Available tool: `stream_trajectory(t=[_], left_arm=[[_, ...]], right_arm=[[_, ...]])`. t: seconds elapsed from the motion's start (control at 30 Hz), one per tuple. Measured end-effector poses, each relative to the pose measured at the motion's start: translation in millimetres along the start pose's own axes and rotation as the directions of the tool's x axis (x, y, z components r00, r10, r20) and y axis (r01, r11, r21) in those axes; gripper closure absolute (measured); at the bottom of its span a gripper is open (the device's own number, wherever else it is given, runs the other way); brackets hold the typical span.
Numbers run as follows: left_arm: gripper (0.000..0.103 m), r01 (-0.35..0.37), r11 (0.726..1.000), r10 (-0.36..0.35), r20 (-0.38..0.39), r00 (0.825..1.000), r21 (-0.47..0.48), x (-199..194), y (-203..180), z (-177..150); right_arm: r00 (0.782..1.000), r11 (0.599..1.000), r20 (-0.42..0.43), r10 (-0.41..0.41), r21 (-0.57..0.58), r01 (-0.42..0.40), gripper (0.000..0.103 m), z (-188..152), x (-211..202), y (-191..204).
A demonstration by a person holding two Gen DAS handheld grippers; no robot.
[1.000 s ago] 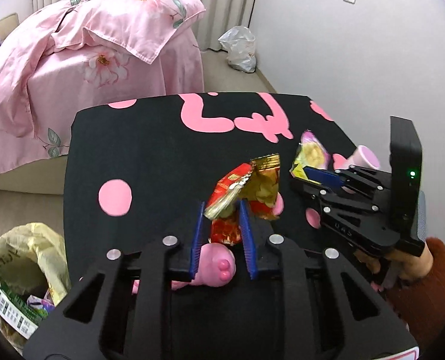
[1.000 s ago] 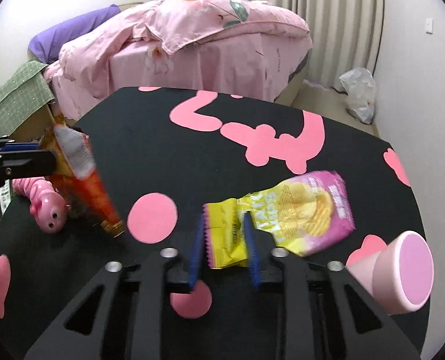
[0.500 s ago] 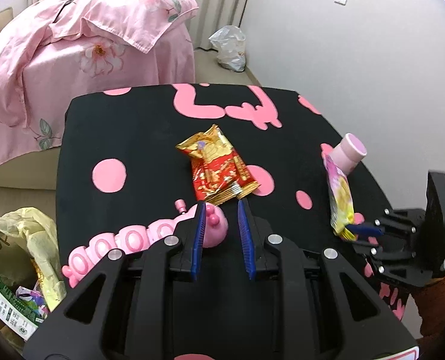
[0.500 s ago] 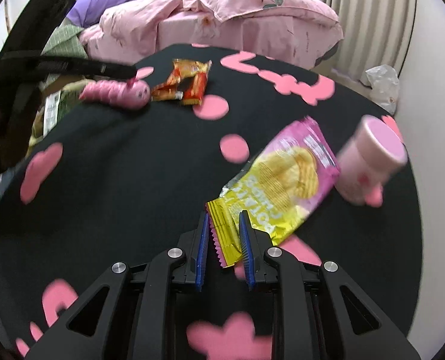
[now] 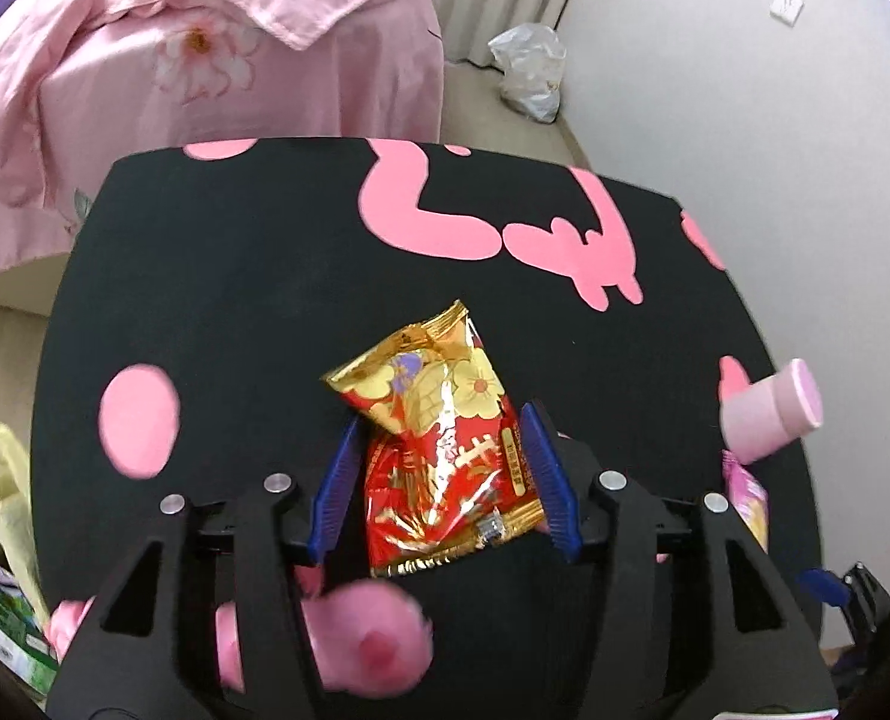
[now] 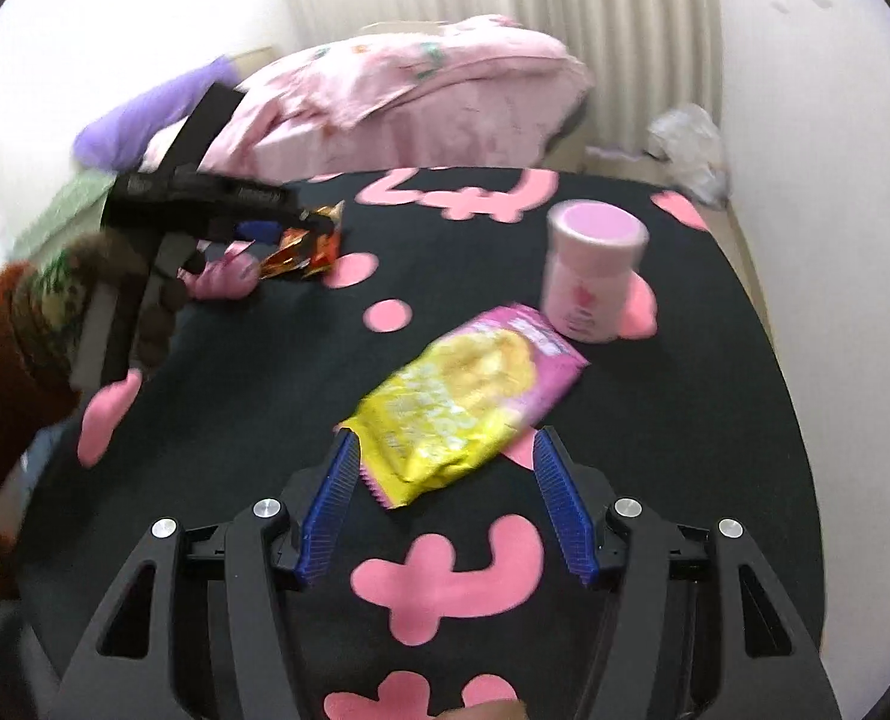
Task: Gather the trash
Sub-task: 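Grasp the red and gold candy wrapper with the left tool, then grasp the yellow potato chip bag with the right tool while the left holds the candy wrapper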
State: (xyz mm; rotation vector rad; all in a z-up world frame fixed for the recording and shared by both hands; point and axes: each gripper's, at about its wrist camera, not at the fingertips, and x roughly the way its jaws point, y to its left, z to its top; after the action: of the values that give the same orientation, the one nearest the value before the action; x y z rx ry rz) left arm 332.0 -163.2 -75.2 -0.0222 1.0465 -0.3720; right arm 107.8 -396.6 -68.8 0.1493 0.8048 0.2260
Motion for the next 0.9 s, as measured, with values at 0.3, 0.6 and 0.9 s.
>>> stream_trajectory(t=[0.3,0.6,0.9], left_arm=[[0.085,0.058,0.991,-0.063,0.043,0.997,0.12,-25,-25,-26],[0.085,0.145,0.981,-0.152,0.045,0.987,0.129,-79,-31,-82],[0.085,0.14,0.989,-0.143,0.088,0.986,0.037,-120,11,-140]], right_arm=[[1.0,0.986,-0.003,-0.005,0.167,0.005,0.046,-5,15,-8],[0.992,0.973,-0.032,-0.122,0.191,0.126,0.046,25,55,-19],[0.997,1.0,-0.074,0.002,0.019,-0.001,0.078,20,65,25]])
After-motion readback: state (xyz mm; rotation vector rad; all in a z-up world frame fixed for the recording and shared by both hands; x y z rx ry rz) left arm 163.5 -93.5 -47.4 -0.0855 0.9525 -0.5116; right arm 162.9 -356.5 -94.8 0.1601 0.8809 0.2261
